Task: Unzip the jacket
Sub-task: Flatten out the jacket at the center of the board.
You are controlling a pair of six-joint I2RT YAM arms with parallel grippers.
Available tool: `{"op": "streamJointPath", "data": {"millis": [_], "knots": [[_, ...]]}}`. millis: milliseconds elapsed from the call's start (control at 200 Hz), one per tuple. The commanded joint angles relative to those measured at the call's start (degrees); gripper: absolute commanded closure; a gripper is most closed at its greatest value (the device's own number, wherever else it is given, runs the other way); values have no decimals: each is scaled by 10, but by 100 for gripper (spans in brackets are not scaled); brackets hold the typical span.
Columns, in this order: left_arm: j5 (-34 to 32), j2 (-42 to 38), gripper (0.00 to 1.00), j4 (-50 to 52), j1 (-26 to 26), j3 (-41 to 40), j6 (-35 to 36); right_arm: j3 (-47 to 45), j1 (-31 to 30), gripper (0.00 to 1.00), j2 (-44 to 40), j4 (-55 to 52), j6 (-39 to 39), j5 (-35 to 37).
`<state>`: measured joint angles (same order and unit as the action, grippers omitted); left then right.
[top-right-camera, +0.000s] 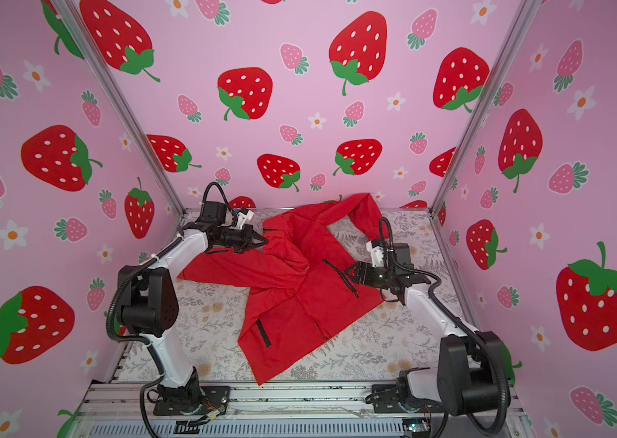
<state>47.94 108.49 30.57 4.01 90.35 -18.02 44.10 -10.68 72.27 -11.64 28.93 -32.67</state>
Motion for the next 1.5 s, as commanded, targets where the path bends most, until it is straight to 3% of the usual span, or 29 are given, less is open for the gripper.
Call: {"op": "streamJointPath", "data": {"millis": [0, 110, 215, 295, 621, 971, 1496], "knots": [[-81, -18, 100, 95, -34, 123, 88, -7, 36, 30, -56, -139, 16, 62], [-145, 0, 100, 135, -39, 222, 133, -16, 54, 30, -83, -219, -24, 116], [-132, 32, 100, 137, -38, 281, 142, -51, 79, 36, -89, -215, -21, 93], [-145, 52, 100, 132, -38, 302, 139, -80, 93, 45, -83, -191, -6, 70], [-188, 64, 100, 132, -37, 306, 219, -98, 99, 47, 22, -43, 24, -46], [-202, 46, 100, 130, -38, 271, 241, -63, 101, 68, 109, 50, 78, -42], [-190, 43, 100, 127, -40, 261, 247, -39, 100, 68, 175, 77, 111, -32]]}}
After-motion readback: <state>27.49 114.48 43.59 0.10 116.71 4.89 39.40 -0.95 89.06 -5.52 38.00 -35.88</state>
